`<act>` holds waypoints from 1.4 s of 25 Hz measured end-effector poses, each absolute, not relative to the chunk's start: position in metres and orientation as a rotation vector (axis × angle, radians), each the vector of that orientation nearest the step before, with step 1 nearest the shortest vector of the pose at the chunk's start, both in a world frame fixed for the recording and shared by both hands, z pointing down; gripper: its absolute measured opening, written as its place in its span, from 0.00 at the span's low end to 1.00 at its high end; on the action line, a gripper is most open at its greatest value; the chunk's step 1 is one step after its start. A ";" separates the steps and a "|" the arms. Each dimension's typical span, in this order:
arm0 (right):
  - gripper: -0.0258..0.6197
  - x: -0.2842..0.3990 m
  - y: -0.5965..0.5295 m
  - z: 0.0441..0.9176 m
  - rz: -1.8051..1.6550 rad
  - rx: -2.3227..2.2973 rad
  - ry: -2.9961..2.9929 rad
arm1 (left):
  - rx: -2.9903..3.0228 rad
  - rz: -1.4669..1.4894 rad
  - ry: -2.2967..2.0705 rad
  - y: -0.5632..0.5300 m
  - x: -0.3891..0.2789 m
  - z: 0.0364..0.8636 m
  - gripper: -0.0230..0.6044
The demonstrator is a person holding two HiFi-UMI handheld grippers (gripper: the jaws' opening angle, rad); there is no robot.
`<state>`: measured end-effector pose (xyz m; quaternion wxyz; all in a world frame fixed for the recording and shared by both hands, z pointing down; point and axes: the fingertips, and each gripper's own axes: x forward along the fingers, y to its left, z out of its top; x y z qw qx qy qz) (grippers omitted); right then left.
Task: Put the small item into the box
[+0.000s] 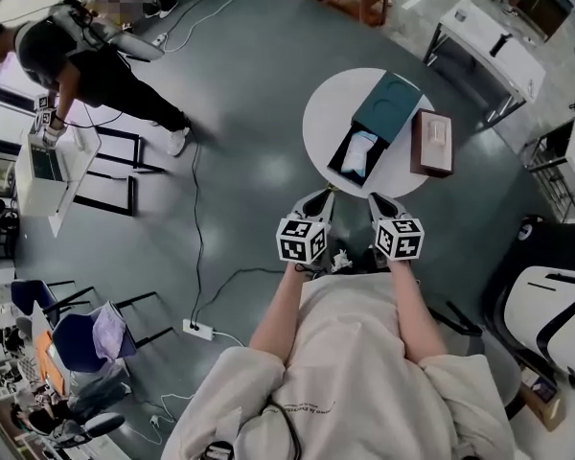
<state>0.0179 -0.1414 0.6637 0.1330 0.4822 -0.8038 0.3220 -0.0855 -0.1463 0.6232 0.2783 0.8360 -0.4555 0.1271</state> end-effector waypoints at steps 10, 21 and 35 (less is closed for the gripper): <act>0.09 0.026 -0.139 0.661 0.869 1.389 -2.328 | 2.215 0.331 -1.186 -0.146 -0.083 0.632 0.07; 0.09 0.022 -0.142 0.662 0.825 1.353 -2.322 | 2.216 0.387 -1.168 -0.145 -0.082 0.637 0.07; 0.09 0.022 -0.144 0.661 0.835 1.366 -2.314 | 2.174 0.491 -1.244 -0.148 -0.094 0.650 0.07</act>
